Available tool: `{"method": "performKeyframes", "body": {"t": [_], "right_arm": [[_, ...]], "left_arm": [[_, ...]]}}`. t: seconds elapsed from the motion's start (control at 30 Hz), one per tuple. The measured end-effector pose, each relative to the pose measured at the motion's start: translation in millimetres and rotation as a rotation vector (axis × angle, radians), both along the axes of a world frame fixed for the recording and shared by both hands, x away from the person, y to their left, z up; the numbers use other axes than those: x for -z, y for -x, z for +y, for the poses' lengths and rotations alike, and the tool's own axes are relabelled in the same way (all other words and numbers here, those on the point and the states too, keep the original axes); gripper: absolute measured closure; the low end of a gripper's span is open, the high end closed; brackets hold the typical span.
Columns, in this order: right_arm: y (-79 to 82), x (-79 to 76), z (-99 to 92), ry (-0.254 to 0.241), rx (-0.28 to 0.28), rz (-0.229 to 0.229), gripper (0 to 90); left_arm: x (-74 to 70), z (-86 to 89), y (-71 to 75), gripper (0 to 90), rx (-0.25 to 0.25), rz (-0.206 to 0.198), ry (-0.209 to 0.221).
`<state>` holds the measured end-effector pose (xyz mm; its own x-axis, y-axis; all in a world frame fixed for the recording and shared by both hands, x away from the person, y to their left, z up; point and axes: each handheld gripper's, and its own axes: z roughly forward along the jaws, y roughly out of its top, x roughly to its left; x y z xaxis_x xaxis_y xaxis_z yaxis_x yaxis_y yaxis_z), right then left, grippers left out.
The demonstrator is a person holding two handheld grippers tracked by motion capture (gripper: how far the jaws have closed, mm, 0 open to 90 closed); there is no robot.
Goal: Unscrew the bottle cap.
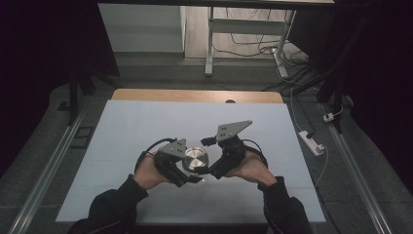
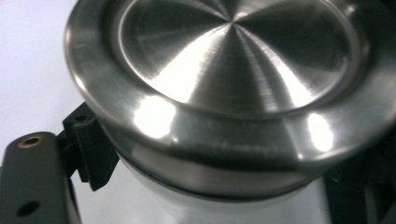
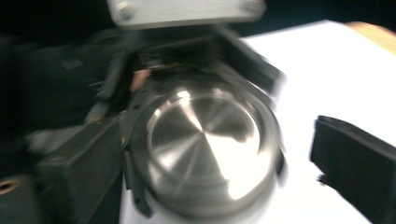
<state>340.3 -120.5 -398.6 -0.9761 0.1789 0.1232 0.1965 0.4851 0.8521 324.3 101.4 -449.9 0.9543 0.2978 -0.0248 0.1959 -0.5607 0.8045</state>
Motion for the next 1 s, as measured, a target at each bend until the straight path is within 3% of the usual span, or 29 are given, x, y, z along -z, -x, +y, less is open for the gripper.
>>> {"method": "performKeyframes", "body": {"t": [0.07,0.17,0.33,0.4,0.47,0.57,0.73,0.83,0.93,1.0], "right_arm": [[-2.1,-1.3,-1.4,-0.005,0.092,-0.008,1.5],[0.8,2.5,6.0,0.016,0.197,-0.052,4.6],[7.6,15.6,25.7,0.033,0.262,-0.096,7.9],[8.9,18.7,28.4,0.036,0.263,-0.113,12.0],[9.1,20.7,28.9,0.023,0.238,-0.099,18.1],[10.4,20.5,29.0,0.027,0.189,-0.101,18.8],[10.3,15.2,20.9,0.018,0.020,-0.074,19.0],[10.5,11.4,15.2,-0.009,-0.118,-0.055,19.0],[12.2,10.4,8.8,-0.047,-0.296,-0.037,19.0],[12.4,14.3,6.8,-0.081,-0.402,-0.005,18.7]], "left_arm": [[1.8,2.5,-3.0,15.2,-0.097,-0.012,-0.020],[4.1,3.4,-4.8,15.2,-0.169,-0.014,-0.039],[4.5,-0.7,-3.1,15.2,-0.161,-0.015,-0.051],[4.0,-2.8,-1.7,15.3,-0.144,-0.013,-0.050],[3.8,-3.7,-1.5,15.3,-0.122,-0.008,-0.046],[3.5,-3.7,-0.9,15.3,-0.051,0.001,-0.050],[1.5,-1.1,1.6,15.2,0.122,0.028,0.005],[-1.4,-2.0,6.7,15.2,0.243,0.027,0.032],[-3.3,-6.8,14.9,15.2,0.377,0.013,0.040],[-1.9,-11.3,19.9,15.2,0.437,0.009,0.038]]}}
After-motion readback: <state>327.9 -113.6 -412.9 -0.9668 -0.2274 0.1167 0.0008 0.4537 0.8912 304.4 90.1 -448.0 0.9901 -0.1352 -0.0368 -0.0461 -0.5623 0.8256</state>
